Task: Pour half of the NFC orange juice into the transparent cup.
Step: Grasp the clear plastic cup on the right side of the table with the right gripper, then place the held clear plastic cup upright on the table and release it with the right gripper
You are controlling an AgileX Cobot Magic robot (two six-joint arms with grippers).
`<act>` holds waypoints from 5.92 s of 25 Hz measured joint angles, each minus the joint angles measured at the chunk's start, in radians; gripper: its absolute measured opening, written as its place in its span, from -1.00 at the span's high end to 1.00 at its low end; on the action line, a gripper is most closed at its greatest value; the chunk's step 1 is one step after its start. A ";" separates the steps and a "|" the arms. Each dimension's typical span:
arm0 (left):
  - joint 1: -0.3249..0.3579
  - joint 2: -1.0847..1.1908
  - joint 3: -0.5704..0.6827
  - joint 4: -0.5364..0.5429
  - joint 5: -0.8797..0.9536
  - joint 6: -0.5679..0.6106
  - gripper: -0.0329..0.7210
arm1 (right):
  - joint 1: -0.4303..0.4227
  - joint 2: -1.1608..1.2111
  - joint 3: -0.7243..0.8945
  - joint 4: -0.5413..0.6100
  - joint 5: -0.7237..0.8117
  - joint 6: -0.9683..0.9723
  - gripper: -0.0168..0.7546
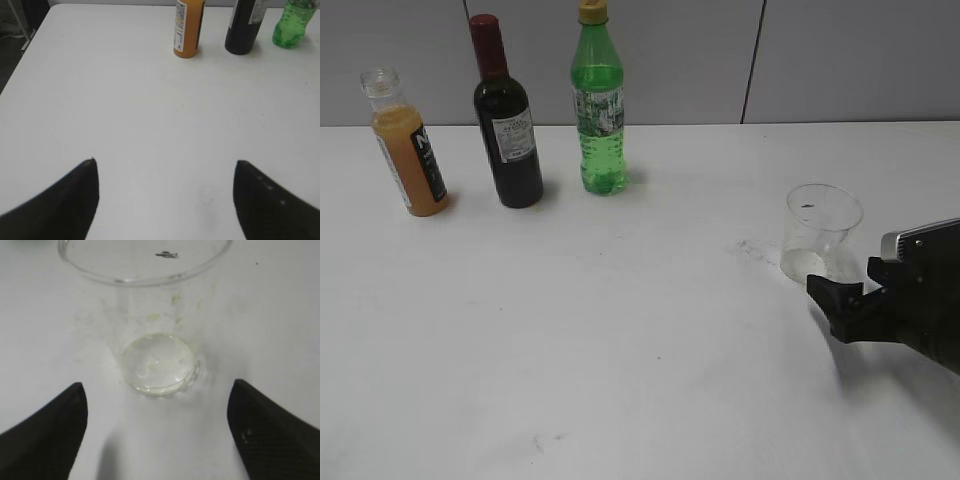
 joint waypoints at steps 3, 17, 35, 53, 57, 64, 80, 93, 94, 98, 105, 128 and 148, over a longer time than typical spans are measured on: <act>0.000 0.000 0.000 0.000 0.000 0.000 -0.82 | 0.000 0.002 -0.019 0.000 0.000 -0.001 -0.80; 0.000 0.000 0.000 0.000 0.000 0.000 -0.82 | 0.000 0.113 -0.114 -0.031 -0.005 0.021 -0.79; 0.000 0.000 0.000 0.000 0.000 0.000 -0.82 | 0.000 0.200 -0.252 -0.080 -0.007 0.085 -0.79; 0.000 0.000 0.000 0.000 0.000 0.000 -0.82 | 0.005 0.235 -0.288 -0.118 -0.026 0.109 -0.71; 0.000 0.000 0.000 0.000 0.000 0.000 -0.82 | 0.005 0.235 -0.288 -0.115 -0.025 0.109 -0.57; 0.000 0.000 0.000 0.000 0.000 0.000 -0.82 | 0.005 0.235 -0.288 -0.107 -0.024 0.109 -0.46; 0.000 0.000 0.000 0.000 0.000 0.000 -0.82 | 0.005 0.172 -0.288 -0.220 -0.014 0.113 -0.42; 0.000 0.000 0.000 0.000 0.000 0.000 -0.82 | 0.167 0.135 -0.308 -0.571 -0.013 0.114 -0.42; 0.000 0.000 0.000 0.000 0.000 0.000 -0.82 | 0.194 0.135 -0.322 -0.573 -0.013 0.114 -0.42; 0.000 0.000 0.000 0.000 0.000 0.000 -0.82 | 0.320 0.135 -0.391 -0.575 -0.013 0.117 -0.42; 0.000 0.000 0.000 0.000 0.000 0.000 -0.82 | 0.487 0.136 -0.559 -0.579 0.039 0.171 -0.42; 0.000 0.000 0.000 0.000 -0.001 0.000 -0.76 | 0.622 0.309 -0.861 -0.729 0.351 0.302 -0.42; 0.000 0.000 0.000 0.000 -0.001 0.000 -0.73 | 0.622 0.226 -0.863 -0.855 0.675 0.524 -0.70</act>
